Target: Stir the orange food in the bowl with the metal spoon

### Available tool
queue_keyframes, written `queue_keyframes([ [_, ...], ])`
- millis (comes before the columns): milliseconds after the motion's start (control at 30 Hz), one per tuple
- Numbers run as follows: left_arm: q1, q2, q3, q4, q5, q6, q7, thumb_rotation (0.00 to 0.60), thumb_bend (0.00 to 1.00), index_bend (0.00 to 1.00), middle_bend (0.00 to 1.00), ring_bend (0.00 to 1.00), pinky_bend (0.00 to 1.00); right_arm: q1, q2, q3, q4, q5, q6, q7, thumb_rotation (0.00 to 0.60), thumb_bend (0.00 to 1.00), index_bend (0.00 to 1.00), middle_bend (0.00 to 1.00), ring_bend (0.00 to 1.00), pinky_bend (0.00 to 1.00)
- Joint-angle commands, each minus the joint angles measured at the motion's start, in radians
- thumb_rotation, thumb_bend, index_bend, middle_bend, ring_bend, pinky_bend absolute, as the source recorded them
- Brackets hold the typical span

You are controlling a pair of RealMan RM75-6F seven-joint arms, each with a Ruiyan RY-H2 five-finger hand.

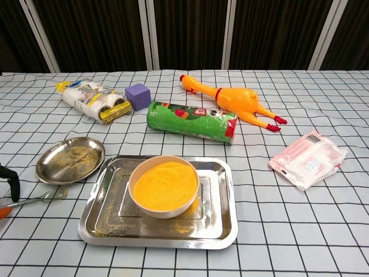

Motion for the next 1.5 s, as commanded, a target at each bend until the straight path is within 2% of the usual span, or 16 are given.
queue_keyframes([
  [33, -0.002, -0.003, 0.002, 0.003, -0.002, 0.001, 0.001, 0.600, 0.53, 0.49, 1.00, 1.00, 1.00, 0.000, 0.000, 0.000, 0.000, 0.000, 0.000, 0.000, 0.600, 0.40, 0.00, 0.00, 0.00, 0.00],
  [600, -0.014, -0.016, 0.018, 0.018, -0.006, 0.014, 0.005, 0.600, 0.53, 0.49, 1.00, 1.00, 1.00, 0.000, 0.000, 0.000, -0.001, 0.001, -0.001, 0.001, 0.600, 0.40, 0.00, 0.00, 0.00, 0.00],
  [1000, -0.015, -0.019, 0.028, 0.017, 0.006, 0.026, 0.000, 0.600, 0.56, 0.55, 1.00, 1.00, 1.00, 0.000, 0.002, 0.000, -0.004, 0.003, -0.002, 0.004, 0.600, 0.40, 0.00, 0.00, 0.00, 0.00],
  [1300, -0.001, 0.051, 0.050, -0.054, 0.088, 0.061, -0.026, 0.600, 0.56, 0.55, 1.00, 1.00, 1.00, 0.000, 0.004, 0.001, -0.006, 0.004, -0.003, 0.006, 0.600, 0.40, 0.00, 0.00, 0.00, 0.00],
  [1500, -0.004, 0.116, 0.042, -0.121, 0.127, 0.072, -0.038, 0.600, 0.56, 0.55, 1.00, 1.00, 1.00, -0.001, 0.003, 0.001, -0.007, 0.005, -0.002, 0.004, 0.600, 0.40, 0.00, 0.00, 0.00, 0.00],
])
